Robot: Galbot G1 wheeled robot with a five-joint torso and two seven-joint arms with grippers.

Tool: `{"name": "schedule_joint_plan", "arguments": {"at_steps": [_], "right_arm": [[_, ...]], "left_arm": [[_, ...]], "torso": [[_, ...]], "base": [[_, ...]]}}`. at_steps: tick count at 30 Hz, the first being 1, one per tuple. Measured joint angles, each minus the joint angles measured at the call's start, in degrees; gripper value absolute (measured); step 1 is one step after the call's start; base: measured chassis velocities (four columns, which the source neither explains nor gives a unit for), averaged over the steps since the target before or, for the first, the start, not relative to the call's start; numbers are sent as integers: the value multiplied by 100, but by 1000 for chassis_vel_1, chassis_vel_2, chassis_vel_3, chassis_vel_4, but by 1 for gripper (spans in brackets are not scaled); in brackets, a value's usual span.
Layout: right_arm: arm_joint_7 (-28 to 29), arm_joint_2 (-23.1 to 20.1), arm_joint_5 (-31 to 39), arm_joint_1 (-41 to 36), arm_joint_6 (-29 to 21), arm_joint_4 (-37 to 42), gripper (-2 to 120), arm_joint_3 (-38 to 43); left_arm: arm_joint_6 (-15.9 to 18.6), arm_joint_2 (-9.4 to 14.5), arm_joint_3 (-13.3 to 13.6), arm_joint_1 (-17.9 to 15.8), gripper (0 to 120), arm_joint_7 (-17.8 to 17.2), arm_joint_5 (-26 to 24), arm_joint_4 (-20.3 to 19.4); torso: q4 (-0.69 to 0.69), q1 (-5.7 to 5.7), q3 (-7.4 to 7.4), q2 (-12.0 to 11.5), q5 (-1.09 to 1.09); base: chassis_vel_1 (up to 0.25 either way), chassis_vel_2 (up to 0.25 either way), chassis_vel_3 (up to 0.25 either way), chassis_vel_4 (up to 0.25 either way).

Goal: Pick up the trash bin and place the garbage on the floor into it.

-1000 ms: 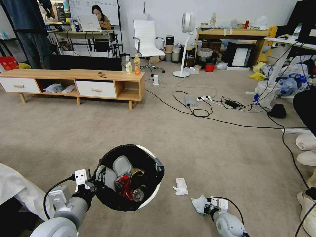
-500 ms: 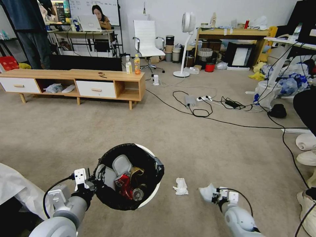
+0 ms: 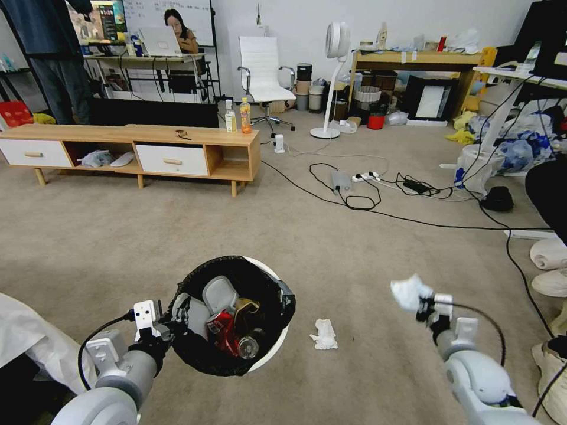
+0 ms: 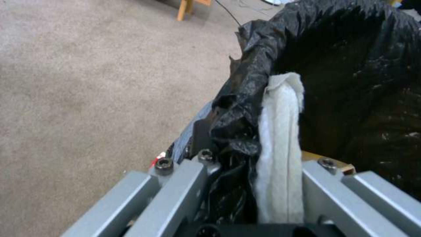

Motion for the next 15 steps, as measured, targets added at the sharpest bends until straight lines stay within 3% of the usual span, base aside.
{"name": "schedule_joint_plan", "arguments": {"at_steps": [11, 15], "right_arm": [[-502, -605, 269, 76, 621, 966, 0, -118], [-1023, -1014, 660, 306, 1063, 1369, 0, -342]], "left_arm": [[11, 0, 30, 14, 6, -15, 11, -1], [20, 5, 21, 10, 6, -22, 10, -1]], "torso": [[-1, 0, 0, 0, 0], [0, 0, 0, 0, 0]], "base": [[0, 0, 0, 0], [0, 0, 0, 0]]}}
